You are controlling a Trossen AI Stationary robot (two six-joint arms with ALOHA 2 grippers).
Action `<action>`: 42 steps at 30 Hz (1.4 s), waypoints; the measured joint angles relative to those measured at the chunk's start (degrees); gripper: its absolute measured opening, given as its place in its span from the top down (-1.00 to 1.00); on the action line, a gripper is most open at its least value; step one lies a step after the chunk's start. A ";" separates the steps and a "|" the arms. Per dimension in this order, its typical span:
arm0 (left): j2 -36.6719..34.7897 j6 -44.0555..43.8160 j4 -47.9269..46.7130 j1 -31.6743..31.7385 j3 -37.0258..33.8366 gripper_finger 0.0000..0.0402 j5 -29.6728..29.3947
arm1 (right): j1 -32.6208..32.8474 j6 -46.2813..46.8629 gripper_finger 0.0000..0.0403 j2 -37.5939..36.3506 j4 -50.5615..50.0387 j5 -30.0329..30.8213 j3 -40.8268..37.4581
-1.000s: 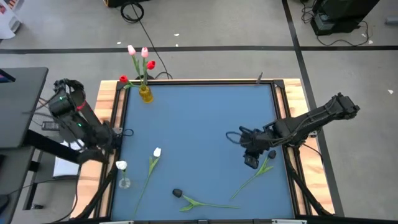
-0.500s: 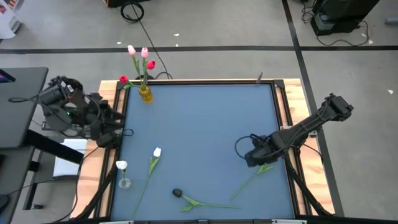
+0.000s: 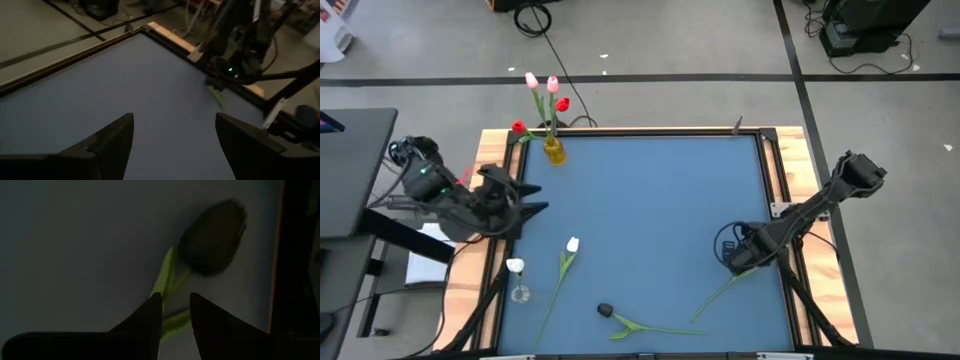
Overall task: Sort flowers into vase by color
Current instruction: Put the top black flower into the transparent vase
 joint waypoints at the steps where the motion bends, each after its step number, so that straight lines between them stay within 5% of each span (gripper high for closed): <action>1: 0.57 0.25 0.04 0.88 0.00 -0.42 1.04 | -0.23 -0.13 0.46 0.00 -0.11 0.14 -0.68; 15: 2.85 1.46 2.52 8.09 -0.04 -0.42 5.54 | -2.44 -3.41 0.69 -0.50 5.96 4.14 -5.97; 19: 2.83 2.10 3.59 9.44 -0.04 -0.42 5.59 | -2.45 -5.50 0.92 -2.49 5.23 12.48 -3.85; 26: 3.51 12.25 10.13 12.45 -0.04 -0.42 6.86 | -5.09 -13.61 0.92 -6.22 7.55 30.95 1.40; 30: 4.79 17.24 16.85 15.51 -0.04 -0.42 9.96 | -6.94 -29.43 0.96 -7.81 15.11 44.47 5.06; 34: 8.07 23.08 25.34 18.28 -0.04 -0.36 14.62 | -8.68 -55.91 0.94 -8.44 28.63 53.30 8.39; 39: 12.79 27.74 33.28 21.09 -0.04 -0.28 20.16 | -11.39 -97.03 0.94 -8.41 56.54 50.66 9.45; 42: 16.12 30.64 39.31 21.89 -0.04 -0.28 20.63 | -13.74 -110.06 0.94 -7.97 71.52 44.38 9.52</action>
